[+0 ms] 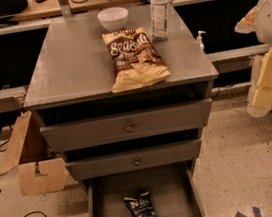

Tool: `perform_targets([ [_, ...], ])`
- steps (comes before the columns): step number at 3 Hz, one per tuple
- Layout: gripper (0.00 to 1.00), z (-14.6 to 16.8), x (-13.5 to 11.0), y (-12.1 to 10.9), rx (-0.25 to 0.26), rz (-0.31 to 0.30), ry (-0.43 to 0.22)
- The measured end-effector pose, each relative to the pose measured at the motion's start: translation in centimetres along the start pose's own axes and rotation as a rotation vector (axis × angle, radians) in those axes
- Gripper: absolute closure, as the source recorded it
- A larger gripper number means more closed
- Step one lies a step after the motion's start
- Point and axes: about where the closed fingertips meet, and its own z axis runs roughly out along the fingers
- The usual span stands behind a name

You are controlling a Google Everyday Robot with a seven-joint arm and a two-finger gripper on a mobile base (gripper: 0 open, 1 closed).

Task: Pick blue chip bag from bottom drawer and place on counter

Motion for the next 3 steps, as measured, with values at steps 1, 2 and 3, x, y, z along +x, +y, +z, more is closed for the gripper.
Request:
perform_targets([
  [1,0.0,0.0,0.0,0.0,0.0,0.0,0.0],
  [2,0.0,0.8,0.0,-0.3,0.011,0.014,-0.025],
  [3,0.0,5.0,0.3,0.6,-0.01,0.061,-0.092],
])
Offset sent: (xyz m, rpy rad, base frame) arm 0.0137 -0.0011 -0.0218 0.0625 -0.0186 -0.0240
